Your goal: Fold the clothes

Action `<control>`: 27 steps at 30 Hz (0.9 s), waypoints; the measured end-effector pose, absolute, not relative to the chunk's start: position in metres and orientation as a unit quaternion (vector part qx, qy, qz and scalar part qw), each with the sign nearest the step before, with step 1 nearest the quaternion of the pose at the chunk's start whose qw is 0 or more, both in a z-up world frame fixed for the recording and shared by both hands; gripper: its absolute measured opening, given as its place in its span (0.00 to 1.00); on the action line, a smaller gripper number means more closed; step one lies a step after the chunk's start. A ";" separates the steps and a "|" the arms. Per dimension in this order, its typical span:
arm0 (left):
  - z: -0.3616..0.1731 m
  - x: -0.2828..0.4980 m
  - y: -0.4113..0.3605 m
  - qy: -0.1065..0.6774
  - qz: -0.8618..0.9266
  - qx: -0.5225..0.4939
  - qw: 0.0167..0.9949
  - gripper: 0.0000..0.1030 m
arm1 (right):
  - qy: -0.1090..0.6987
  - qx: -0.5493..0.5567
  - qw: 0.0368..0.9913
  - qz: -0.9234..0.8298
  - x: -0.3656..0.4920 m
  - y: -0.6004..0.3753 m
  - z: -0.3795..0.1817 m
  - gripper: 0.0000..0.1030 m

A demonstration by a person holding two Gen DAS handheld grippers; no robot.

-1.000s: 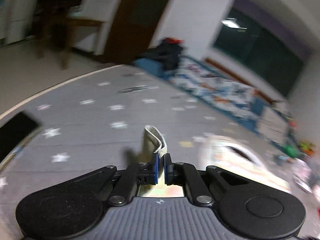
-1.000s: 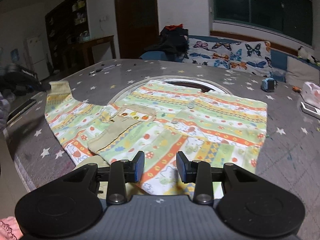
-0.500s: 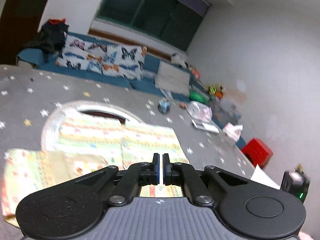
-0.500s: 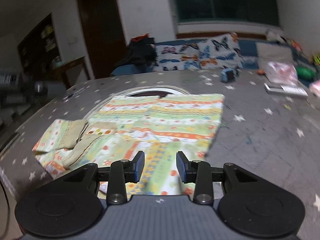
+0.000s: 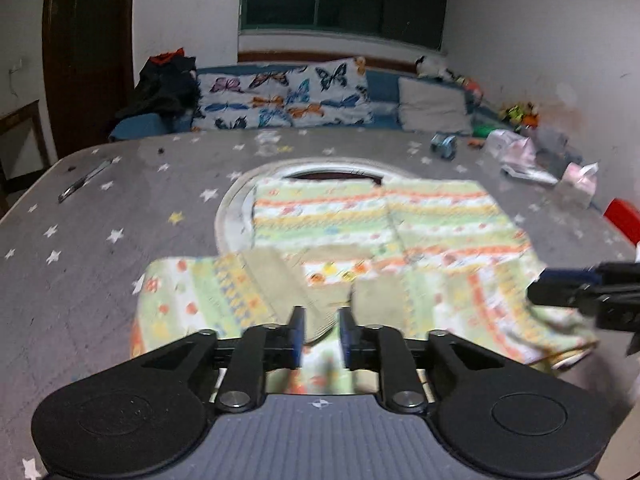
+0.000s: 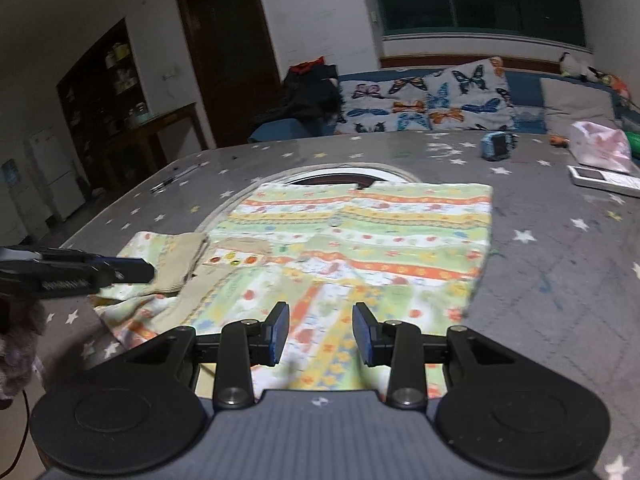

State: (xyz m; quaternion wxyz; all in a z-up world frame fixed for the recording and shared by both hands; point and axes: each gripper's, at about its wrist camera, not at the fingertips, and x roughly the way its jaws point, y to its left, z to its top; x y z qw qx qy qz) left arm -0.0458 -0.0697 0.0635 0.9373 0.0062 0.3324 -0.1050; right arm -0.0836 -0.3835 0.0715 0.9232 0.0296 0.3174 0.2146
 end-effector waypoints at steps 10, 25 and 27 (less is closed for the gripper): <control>0.037 -0.029 -0.071 0.346 -0.102 0.042 0.932 0.30 | 0.314 0.012 0.921 0.228 -0.086 -0.367 0.077 0.34; 0.095 -0.041 -0.062 0.289 -0.184 -0.093 0.935 0.08 | 0.307 0.032 0.921 0.239 -0.085 -0.369 0.086 0.34; 0.103 -0.048 -0.073 0.280 -0.225 -0.102 0.928 0.08 | 0.305 0.043 0.922 0.233 -0.084 -0.375 0.087 0.34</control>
